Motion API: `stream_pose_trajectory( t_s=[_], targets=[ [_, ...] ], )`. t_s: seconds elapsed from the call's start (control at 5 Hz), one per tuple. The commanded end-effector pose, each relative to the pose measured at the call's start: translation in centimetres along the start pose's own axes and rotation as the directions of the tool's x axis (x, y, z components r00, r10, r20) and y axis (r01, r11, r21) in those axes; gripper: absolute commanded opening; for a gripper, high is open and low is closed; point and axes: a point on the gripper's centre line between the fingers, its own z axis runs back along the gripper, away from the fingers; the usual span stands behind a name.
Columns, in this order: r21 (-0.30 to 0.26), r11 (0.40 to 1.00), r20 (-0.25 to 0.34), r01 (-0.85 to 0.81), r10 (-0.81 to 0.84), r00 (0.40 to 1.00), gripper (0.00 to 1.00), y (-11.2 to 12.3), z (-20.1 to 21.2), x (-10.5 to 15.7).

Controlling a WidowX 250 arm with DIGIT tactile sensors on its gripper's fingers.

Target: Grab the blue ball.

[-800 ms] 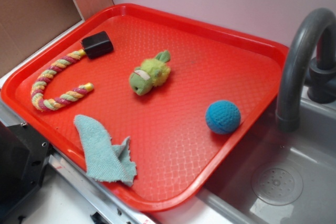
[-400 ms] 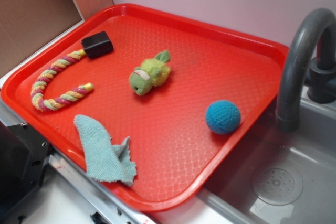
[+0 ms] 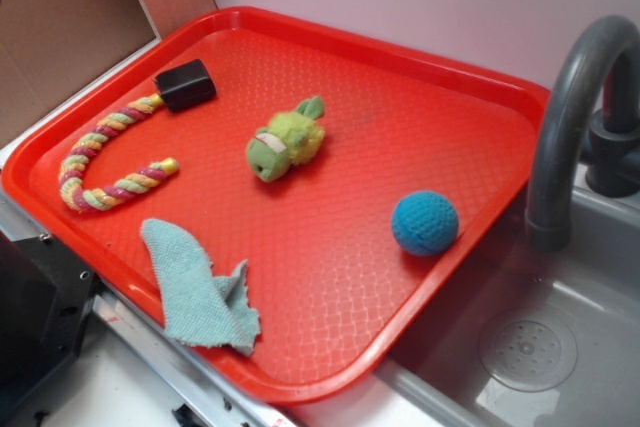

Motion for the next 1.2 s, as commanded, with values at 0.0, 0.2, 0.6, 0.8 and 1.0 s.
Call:
stream_pose_trajectory(
  t_s=[0.0,0.2,0.6,0.8,1.0],
  targets=[
    [-0.114,0.893,0.185,0.435,-0.411,0.892,1.0,-1.1,-2.9,3.4],
    [-0.092,0.813,0.23,0.575,-0.545,0.806,1.0,-2.6,-4.6,5.3],
    [-0.076,0.688,0.22,0.722,-0.695,0.685,1.0,-6.2,-7.6,8.1],
    [-0.126,0.647,0.207,0.752,-0.724,0.658,1.0,-7.6,-9.7,9.6],
    [-0.141,0.605,0.165,0.784,-0.766,0.621,1.0,-9.0,-12.2,11.6]
  ],
)
